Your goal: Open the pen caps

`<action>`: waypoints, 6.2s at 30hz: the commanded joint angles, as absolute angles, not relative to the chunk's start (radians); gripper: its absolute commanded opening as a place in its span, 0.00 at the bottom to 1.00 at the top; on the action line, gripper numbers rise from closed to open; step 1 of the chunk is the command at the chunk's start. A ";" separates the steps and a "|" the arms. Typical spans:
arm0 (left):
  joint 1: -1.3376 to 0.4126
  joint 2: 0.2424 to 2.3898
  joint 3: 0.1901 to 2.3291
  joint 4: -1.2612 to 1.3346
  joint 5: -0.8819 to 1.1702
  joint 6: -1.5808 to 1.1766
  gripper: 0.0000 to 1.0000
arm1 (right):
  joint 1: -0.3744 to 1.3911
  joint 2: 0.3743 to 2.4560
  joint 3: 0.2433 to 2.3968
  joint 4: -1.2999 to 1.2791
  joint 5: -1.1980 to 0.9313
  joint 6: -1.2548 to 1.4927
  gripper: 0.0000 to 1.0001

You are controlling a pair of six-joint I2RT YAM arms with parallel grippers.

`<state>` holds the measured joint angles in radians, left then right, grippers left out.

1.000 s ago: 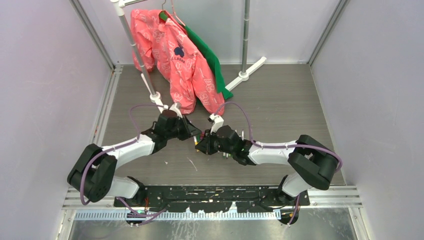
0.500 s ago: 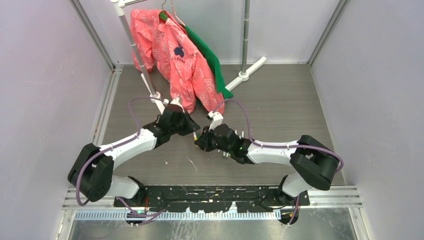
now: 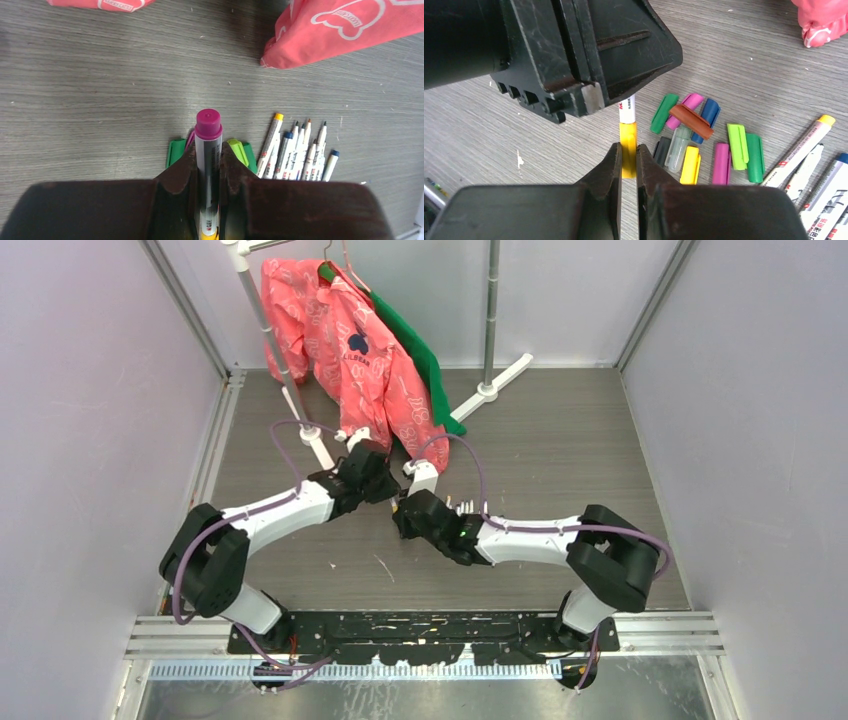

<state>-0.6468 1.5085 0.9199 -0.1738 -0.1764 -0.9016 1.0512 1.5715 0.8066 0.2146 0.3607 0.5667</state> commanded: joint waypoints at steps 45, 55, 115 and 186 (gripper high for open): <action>-0.557 1.259 0.750 0.277 0.050 -0.787 0.00 | 0.851 1.352 0.550 0.238 0.078 0.645 0.01; -0.546 1.321 0.885 0.033 -0.057 -0.952 0.00 | 0.955 1.418 0.687 -0.006 0.383 0.623 0.01; -0.692 1.378 0.924 -0.100 0.030 -0.690 0.00 | 0.981 1.299 0.717 -0.078 0.598 0.683 0.42; -0.939 1.072 0.808 -0.261 -0.761 -0.563 0.59 | 0.880 0.977 0.626 -0.285 1.023 0.712 0.90</action>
